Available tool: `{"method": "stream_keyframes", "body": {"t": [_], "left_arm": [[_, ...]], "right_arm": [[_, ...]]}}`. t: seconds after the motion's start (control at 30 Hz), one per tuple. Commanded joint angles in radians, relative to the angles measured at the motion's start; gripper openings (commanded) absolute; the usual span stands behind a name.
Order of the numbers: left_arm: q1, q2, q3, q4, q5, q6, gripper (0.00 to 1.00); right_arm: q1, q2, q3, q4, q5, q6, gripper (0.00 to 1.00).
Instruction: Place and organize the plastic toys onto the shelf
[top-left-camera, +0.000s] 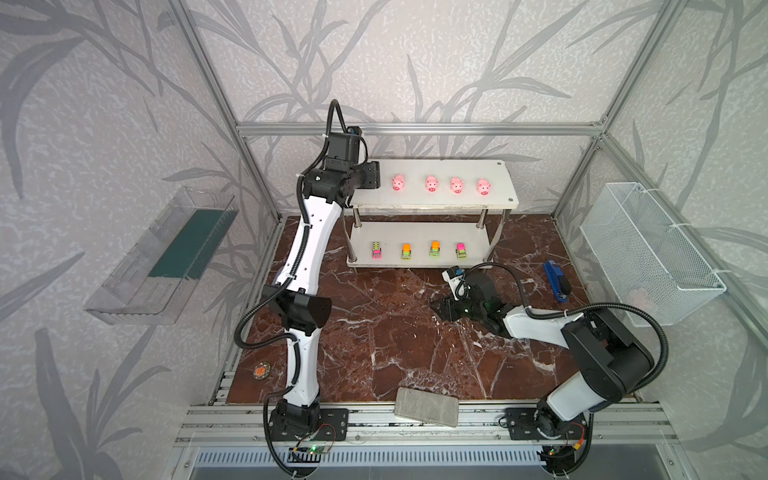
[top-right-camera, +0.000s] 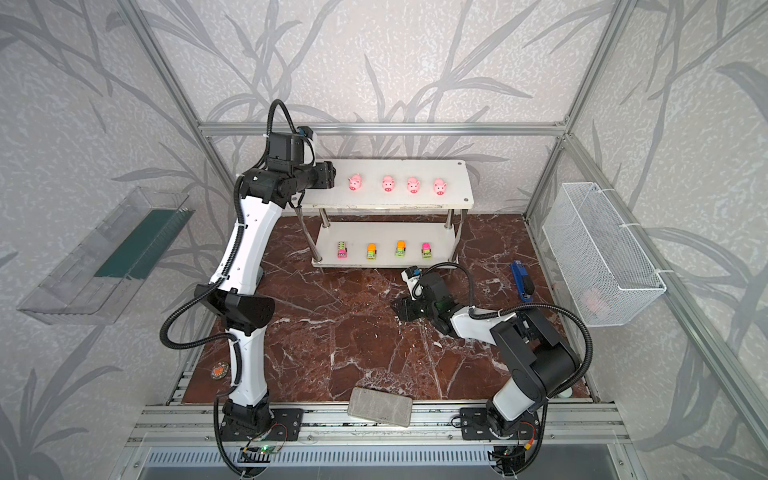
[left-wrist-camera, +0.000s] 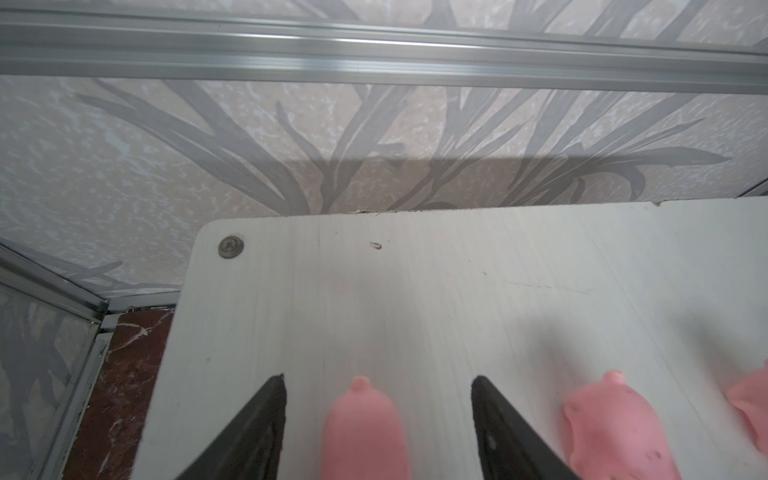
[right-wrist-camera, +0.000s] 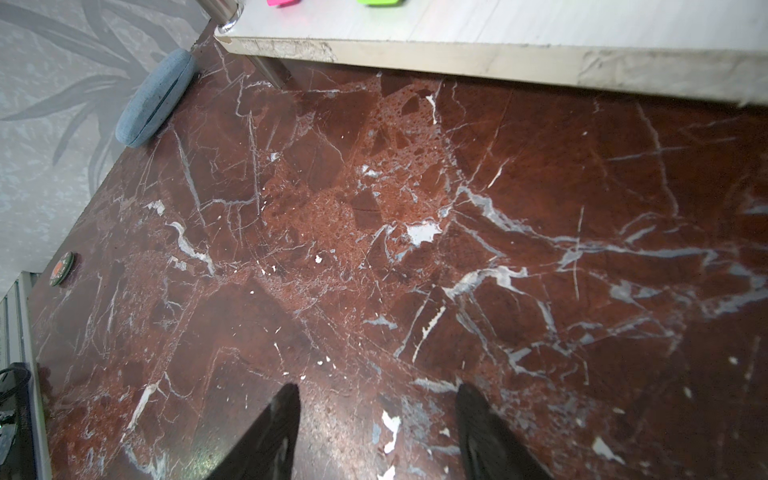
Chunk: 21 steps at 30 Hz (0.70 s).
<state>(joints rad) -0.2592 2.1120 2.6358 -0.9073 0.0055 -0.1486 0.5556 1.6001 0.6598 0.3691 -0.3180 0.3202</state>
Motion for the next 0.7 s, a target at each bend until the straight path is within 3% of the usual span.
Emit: {"method": "stream_keyframes", "body": {"t": [0.0, 0.1, 0.2, 0.5, 0.63, 0.67], "left_arm": [[0.004, -0.112, 0.008, 0.039, 0.032, 0.017, 0.74], [0.003, -0.186, -0.051, 0.065, 0.034, 0.016, 0.75], [0.003, -0.312, -0.224, 0.148, 0.026, 0.008, 0.77], [0.003, -0.858, -1.027, 0.505, -0.105, -0.034, 0.8], [0.004, -1.092, -1.41, 0.645, -0.248, 0.028, 0.87], [0.005, -1.141, -1.504, 0.689, -0.293, 0.046, 0.94]], "right_arm": [[0.002, -0.01, 0.023, 0.0, 0.006, -0.01, 0.61], [0.003, -0.044, 0.006, 0.008, 0.017, -0.007, 0.61], [0.003, -0.096, -0.001, -0.02, 0.033, -0.014, 0.61], [-0.002, -0.434, -0.066, -0.243, 0.221, -0.068, 0.61], [-0.029, -0.593, -0.122, -0.293, 0.328, -0.057, 0.61], [-0.037, -0.621, -0.14, -0.288, 0.352, -0.053, 0.61]]}}
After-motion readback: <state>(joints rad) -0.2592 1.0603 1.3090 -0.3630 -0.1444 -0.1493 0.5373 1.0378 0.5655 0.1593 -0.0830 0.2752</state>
